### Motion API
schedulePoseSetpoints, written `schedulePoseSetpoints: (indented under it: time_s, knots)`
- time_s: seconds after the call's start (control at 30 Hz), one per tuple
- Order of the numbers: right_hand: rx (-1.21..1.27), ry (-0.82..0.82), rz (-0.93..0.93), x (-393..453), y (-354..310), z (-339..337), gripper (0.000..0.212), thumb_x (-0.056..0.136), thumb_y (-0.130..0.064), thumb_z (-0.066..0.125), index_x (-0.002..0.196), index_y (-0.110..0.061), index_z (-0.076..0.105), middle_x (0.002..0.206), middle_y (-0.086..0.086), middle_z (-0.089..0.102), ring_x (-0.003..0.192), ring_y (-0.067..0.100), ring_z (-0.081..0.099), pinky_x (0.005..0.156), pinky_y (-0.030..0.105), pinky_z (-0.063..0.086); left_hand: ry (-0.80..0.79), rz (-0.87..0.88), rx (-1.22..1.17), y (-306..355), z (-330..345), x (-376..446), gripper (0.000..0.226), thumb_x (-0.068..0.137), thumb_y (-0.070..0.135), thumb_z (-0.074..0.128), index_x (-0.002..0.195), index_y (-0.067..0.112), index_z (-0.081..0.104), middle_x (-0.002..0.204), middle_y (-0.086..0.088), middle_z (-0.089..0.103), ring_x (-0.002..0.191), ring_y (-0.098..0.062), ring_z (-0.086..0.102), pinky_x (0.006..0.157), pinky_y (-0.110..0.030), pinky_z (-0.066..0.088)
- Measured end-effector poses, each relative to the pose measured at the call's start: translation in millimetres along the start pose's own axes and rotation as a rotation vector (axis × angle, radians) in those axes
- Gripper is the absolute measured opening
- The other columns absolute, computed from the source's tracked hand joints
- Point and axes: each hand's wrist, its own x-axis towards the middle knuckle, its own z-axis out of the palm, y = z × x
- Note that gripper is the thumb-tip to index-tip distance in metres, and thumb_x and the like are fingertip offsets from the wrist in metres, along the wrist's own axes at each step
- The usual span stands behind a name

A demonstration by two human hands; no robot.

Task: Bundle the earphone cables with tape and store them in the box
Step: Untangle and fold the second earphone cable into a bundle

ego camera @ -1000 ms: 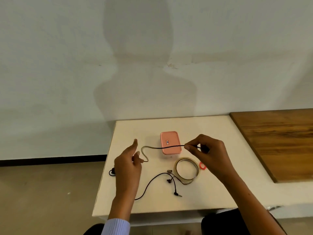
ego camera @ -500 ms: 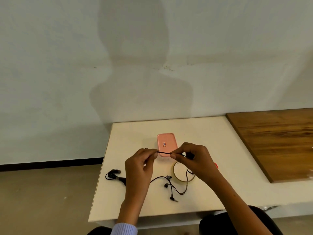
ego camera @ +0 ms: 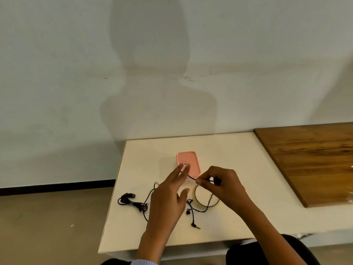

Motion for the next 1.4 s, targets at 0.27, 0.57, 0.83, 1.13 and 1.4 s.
schedulePoseSetpoints:
  time_s: [0.27, 0.57, 0.83, 1.13, 1.4]
  knots:
    - [0.002, -0.061, -0.03, 1, -4, 12, 0.009, 0.083, -0.025, 0.069, 0.085, -0.017, 0.073, 0.074, -0.018, 0.061, 0.066, 0.001, 0.053, 0.058, 0.013, 0.04, -0.028, -0.014, 0.05, 5, 4, 3, 0.035, 0.08, 0.026, 0.072, 0.114, 0.035, 0.067, 0.144, 0.013, 0.034, 0.073, -0.007, 0.068, 0.059, 0.0, 0.03]
    - [0.071, -0.093, 0.056, 4, 1, -5, 0.01, 0.079, -0.025, 0.072, 0.086, -0.033, 0.074, 0.077, -0.016, 0.068, 0.072, 0.004, 0.061, 0.063, 0.014, 0.046, 0.05, -0.166, -0.025, -17, -9, 9, 0.018, 0.084, 0.033, 0.066, 0.088, 0.018, 0.075, 0.136, 0.021, 0.028, 0.055, -0.01, 0.06, 0.046, -0.006, 0.034]
    - [0.082, -0.012, 0.11, 2, 4, -6, 0.013, 0.078, -0.018, 0.074, 0.082, -0.031, 0.074, 0.073, -0.017, 0.071, 0.065, 0.001, 0.061, 0.061, 0.01, 0.047, -0.11, -0.212, -0.032, -19, -11, 8, 0.061, 0.091, 0.021, 0.059, 0.144, 0.029, 0.031, 0.146, 0.019, 0.005, 0.1, -0.021, 0.067, 0.077, -0.021, 0.053]
    - [0.197, 0.015, 0.125, 4, -6, 14, 0.012, 0.07, -0.016, 0.08, 0.073, -0.018, 0.069, 0.064, -0.004, 0.071, 0.057, 0.008, 0.066, 0.058, 0.021, 0.055, -0.159, -0.053, -0.334, -1, 5, 9, 0.029, 0.092, 0.014, 0.056, 0.116, 0.028, 0.064, 0.103, 0.009, 0.068, 0.066, -0.005, 0.067, 0.054, -0.007, 0.046]
    - [0.139, -0.052, 0.116, 5, 4, -3, 0.007, 0.075, -0.021, 0.075, 0.082, -0.023, 0.074, 0.073, -0.01, 0.072, 0.071, 0.005, 0.067, 0.068, 0.015, 0.053, -0.002, -0.2, -0.557, -4, -9, 11, 0.012, 0.08, 0.017, 0.071, 0.087, 0.027, 0.072, 0.073, 0.01, 0.07, 0.065, -0.009, 0.066, 0.048, -0.024, 0.053]
